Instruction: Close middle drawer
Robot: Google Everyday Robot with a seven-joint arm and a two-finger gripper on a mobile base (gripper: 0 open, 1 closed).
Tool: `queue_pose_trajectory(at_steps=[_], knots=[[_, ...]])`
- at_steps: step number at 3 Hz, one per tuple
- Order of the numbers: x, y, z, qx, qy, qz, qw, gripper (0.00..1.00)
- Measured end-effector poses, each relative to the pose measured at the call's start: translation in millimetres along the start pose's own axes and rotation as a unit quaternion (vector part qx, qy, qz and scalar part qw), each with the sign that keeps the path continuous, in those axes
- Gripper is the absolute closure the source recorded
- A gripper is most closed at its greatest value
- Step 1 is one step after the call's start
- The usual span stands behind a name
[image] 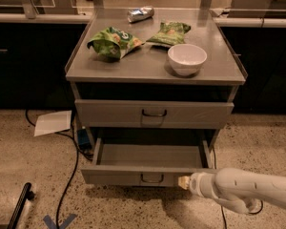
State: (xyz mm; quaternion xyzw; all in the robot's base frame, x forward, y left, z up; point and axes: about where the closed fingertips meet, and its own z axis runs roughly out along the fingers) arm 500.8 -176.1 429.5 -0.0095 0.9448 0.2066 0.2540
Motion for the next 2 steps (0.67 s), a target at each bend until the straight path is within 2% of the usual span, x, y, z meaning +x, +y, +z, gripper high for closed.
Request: queue_pose_trajectory(at_steps=[1,2], knots=[[-27,-1,0,0.020,0.033,-0.067,0.9970,1.00],[-44,-7,7,0.047,0.071,-0.124,0.9886,1.00]])
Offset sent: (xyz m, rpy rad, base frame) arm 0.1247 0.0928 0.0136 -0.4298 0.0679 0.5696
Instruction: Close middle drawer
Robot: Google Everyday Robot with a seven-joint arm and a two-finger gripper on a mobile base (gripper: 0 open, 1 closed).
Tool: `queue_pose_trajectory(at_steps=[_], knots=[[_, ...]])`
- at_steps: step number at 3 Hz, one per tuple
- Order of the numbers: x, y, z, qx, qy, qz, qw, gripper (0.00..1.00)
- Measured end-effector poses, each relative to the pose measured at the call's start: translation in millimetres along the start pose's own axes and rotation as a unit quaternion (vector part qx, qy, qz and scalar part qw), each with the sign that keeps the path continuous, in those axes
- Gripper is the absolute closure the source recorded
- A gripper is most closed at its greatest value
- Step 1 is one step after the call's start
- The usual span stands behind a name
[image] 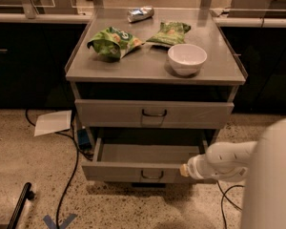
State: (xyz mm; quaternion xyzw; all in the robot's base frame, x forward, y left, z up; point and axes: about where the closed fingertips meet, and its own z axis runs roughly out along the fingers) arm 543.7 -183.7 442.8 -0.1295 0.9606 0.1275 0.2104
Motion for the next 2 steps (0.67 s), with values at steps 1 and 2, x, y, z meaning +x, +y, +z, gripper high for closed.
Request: queue_pose_trajectory(at_steps=[1,2], knots=[[-10.4,-7.0,3.7,0.018,0.011,-0.019,0.9996,1.00],[-10.4,-7.0,3.8,0.018,0.011,-0.019,0.9996,1.00]])
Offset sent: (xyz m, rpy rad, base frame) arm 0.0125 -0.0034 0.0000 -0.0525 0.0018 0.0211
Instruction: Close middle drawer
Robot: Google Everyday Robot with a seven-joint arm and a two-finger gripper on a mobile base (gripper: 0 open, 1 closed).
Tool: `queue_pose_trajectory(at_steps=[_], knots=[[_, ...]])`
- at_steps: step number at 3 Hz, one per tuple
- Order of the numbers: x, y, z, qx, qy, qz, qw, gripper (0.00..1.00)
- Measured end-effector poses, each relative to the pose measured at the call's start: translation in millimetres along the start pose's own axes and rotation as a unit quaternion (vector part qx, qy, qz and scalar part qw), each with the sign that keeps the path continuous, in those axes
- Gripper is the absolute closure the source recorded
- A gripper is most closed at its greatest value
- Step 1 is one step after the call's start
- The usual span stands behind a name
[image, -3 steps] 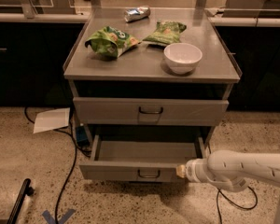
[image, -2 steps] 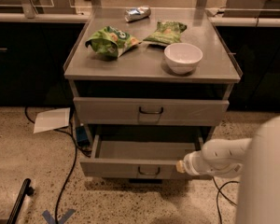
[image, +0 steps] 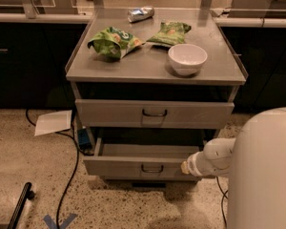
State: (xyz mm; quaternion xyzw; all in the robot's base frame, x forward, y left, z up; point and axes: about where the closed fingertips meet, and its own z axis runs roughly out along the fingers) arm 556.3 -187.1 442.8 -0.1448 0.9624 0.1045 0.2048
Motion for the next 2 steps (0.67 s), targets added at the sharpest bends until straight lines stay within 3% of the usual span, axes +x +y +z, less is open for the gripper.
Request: queue_pose_trajectory(at_steps=[2], knots=[[1,-16,27,-0.026,-0.032,0.048,0.9980,1.00]])
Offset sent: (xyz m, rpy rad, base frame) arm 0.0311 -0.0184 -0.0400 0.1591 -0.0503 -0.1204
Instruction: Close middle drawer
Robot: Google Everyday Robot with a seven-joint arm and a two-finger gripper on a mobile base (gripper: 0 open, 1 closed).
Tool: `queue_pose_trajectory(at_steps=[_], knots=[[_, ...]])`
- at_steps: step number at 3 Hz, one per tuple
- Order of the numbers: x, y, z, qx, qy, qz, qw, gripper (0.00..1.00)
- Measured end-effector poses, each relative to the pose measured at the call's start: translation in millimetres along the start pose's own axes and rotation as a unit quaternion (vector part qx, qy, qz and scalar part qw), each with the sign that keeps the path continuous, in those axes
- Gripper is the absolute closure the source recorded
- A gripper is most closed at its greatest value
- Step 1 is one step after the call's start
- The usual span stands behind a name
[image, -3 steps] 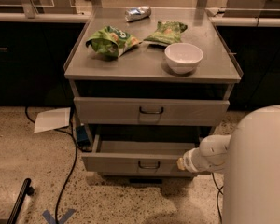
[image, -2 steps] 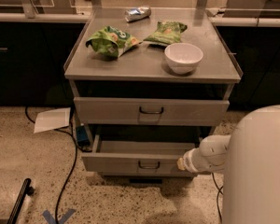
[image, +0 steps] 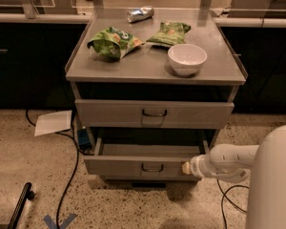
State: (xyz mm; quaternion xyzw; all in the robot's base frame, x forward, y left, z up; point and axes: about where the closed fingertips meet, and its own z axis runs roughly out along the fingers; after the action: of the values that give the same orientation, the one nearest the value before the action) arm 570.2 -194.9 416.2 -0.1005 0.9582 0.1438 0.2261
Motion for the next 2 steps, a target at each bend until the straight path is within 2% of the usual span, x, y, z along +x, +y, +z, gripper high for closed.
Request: queue_pose_trajectory(at_steps=[1,2], knots=[[-21,-14,14,-0.005,-0.022,0.001,0.9997,1.00],[-53,-24,22,-0.004,-0.039,-0.013,0.9992,1.00]])
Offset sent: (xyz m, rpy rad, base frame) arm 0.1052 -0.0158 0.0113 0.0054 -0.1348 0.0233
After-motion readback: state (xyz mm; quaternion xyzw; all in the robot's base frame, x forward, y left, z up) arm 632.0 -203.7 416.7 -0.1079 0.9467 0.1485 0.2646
